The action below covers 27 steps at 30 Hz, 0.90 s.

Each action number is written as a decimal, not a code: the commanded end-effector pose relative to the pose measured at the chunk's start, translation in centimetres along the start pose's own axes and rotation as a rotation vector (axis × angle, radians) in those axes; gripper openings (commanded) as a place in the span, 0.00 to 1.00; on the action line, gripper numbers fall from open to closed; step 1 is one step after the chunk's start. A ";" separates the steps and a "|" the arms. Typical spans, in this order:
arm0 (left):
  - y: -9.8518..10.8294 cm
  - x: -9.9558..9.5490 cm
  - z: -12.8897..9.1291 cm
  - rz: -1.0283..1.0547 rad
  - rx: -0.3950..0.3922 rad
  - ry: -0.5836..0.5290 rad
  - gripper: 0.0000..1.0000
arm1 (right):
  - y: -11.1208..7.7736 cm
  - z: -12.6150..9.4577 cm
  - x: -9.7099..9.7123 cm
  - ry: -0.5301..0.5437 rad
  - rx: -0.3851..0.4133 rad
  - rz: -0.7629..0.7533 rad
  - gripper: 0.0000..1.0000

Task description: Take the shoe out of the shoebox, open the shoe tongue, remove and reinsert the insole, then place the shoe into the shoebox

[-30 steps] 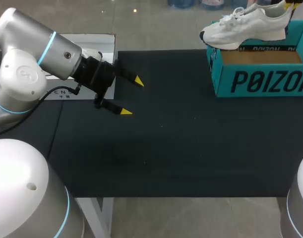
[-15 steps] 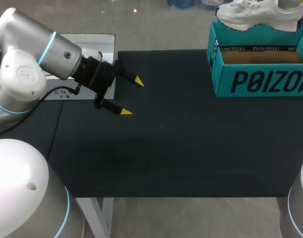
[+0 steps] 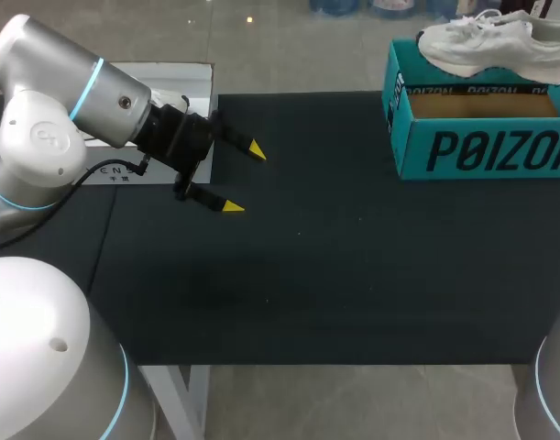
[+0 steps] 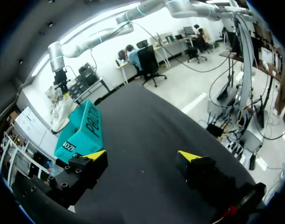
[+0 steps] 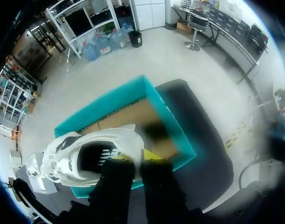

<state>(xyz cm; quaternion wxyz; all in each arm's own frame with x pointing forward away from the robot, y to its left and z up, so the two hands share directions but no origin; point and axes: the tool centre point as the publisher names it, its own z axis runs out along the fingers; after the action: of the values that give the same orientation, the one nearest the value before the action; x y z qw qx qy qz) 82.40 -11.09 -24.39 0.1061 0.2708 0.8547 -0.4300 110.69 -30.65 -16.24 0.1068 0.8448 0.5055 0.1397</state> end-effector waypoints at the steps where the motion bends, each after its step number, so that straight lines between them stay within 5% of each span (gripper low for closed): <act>1: 0.0 -0.1 0.0 0.000 -0.002 0.003 1.00 | 0.1 0.0 -0.4 -0.006 0.005 -0.029 0.00; 27: 0.0 -0.1 0.0 0.000 -0.002 0.003 1.00 | -3.6 4.5 -3.9 -0.019 0.082 -0.166 0.00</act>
<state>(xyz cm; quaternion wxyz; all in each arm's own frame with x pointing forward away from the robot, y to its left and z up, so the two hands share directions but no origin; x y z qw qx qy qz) 82.40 -11.10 -24.39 0.1061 0.2708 0.8547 -0.4300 107.85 -32.27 -21.77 0.0896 0.8074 0.5758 0.0918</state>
